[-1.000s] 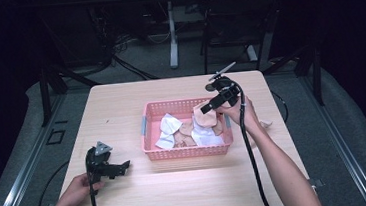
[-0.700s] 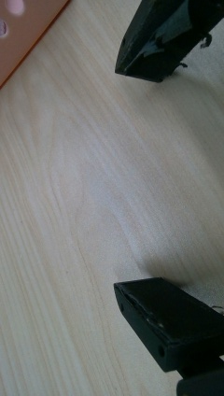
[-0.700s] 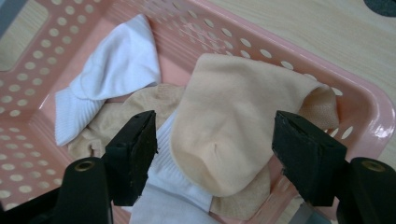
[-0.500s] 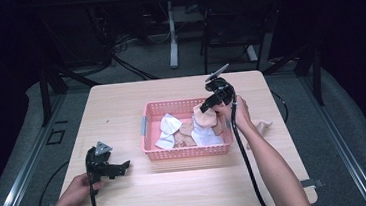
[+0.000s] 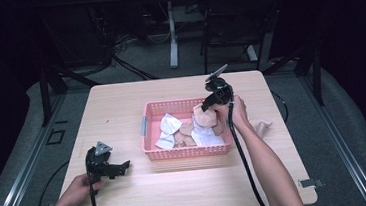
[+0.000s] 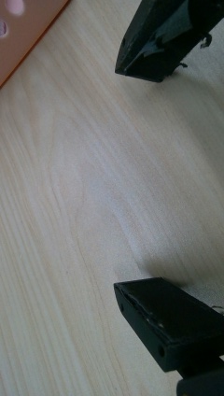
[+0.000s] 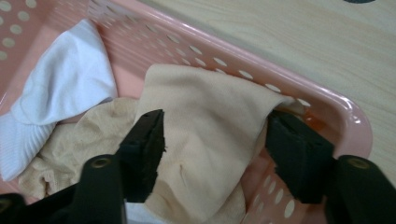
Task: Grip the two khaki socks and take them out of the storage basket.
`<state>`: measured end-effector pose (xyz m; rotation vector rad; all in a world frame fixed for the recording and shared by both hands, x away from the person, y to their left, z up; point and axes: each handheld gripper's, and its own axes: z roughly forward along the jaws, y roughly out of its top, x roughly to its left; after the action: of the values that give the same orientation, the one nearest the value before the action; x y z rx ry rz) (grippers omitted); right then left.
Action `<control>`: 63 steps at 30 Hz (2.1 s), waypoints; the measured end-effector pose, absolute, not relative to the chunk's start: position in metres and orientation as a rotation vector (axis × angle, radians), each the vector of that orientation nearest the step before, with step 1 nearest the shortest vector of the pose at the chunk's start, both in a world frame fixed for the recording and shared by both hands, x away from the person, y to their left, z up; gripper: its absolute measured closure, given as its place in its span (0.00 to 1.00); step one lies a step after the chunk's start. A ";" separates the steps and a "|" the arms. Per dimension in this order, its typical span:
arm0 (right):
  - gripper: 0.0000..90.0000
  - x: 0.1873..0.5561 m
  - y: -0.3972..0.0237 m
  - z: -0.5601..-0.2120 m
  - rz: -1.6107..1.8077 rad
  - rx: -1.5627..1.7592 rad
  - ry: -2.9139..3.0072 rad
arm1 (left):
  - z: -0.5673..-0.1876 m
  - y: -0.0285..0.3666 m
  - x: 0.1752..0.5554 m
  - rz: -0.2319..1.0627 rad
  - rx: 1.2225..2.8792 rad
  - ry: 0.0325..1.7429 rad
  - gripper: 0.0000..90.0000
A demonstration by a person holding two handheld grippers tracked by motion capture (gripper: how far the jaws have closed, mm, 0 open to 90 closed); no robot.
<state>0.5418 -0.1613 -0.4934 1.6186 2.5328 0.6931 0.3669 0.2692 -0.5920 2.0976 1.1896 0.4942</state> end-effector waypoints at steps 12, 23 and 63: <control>0.97 0.541 -0.164 -0.488 0.719 1.581 2.509 | -0.592 0.269 0.367 0.494 2.098 1.189 0.00; 0.98 0.510 -0.163 -0.458 0.815 1.427 2.515 | -0.592 0.269 0.367 0.494 2.094 1.191 0.00; 0.98 0.448 -0.183 -0.374 1.068 1.197 2.512 | -0.592 0.269 0.367 0.494 2.095 1.191 0.00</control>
<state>0.4477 -0.1829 -0.3737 1.1972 2.5116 1.0685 0.3669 0.2691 -0.5921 2.0947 1.1907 0.4944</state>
